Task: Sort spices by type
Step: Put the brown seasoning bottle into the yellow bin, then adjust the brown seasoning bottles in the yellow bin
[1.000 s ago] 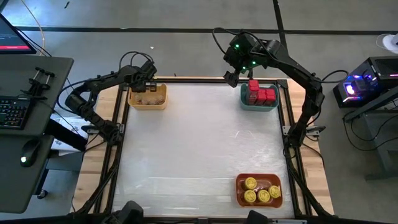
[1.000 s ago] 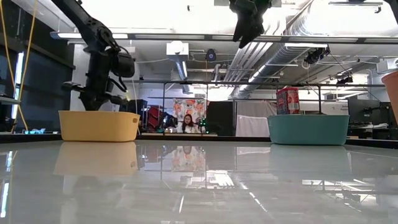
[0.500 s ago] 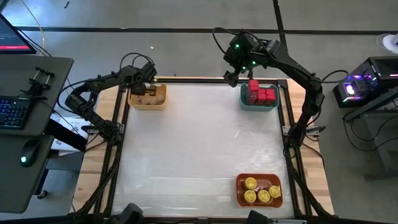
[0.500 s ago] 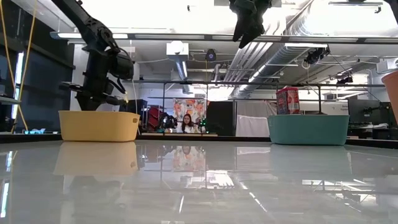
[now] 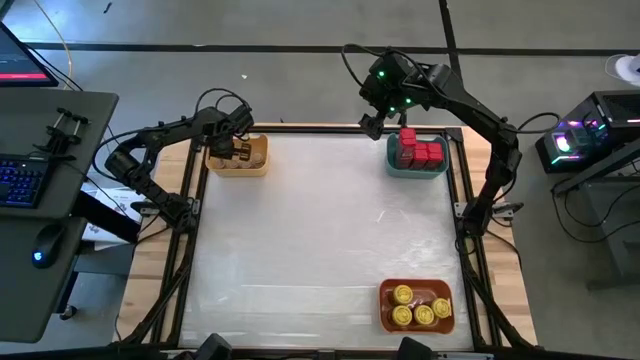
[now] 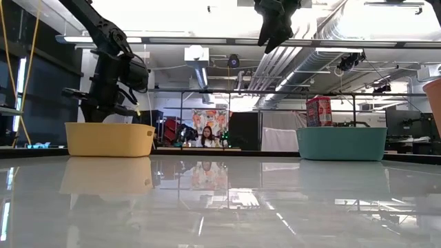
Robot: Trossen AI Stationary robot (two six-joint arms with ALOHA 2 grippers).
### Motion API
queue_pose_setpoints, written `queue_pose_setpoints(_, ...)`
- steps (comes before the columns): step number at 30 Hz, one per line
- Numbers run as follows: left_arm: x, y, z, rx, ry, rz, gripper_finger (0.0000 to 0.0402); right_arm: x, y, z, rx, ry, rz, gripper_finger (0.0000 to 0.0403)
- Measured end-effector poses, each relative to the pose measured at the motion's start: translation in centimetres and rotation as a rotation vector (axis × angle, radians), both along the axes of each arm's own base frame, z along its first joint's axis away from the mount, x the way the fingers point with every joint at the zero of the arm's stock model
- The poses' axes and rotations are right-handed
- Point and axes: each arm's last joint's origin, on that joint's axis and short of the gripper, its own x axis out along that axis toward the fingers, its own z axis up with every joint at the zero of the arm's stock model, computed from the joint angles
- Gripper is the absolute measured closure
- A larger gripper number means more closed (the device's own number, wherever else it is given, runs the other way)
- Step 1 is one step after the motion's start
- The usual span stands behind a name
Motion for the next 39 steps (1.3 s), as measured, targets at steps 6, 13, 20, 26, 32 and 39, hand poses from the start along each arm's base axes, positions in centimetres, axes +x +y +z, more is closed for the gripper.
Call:
queue_pose_setpoints(6, 0.3, 0.3, 0.8, 0.114, -0.064, 0.032, 0.0401, 0.0, 0.0, 0.0, 0.000, 0.000, 0.000, 0.0082)
queue_pose_setpoints(13, 2.1, 1.2, 0.8, 0.195, -0.247, 0.054, 0.0401, 0.0, 0.0, 0.0, 0.001, -0.001, -0.002, 0.0082)
queue_pose_setpoints(20, 4.7, 0.6, -0.1, 0.217, -0.327, 0.034, 0.0401, 0.0, 0.0, 0.0, 0.001, -0.002, -0.003, 0.0082)
queue_pose_setpoints(26, 5.8, 0.5, -0.7, 0.252, -0.347, 0.051, 0.0401, 0.0, 0.0, 0.0, 0.003, -0.003, -0.006, 0.0082)
queue_pose_setpoints(32, 6.8, -0.2, -1.4, 0.224, -0.354, 0.042, 0.0401, 0.0, 0.0, 0.0, 0.005, -0.004, -0.007, 0.0082)
queue_pose_setpoints(39, 7.7, -1.2, -1.5, 0.215, -0.362, 0.022, 0.0401, 0.0, 0.0, 0.0, 0.007, -0.005, -0.006, 0.0082)
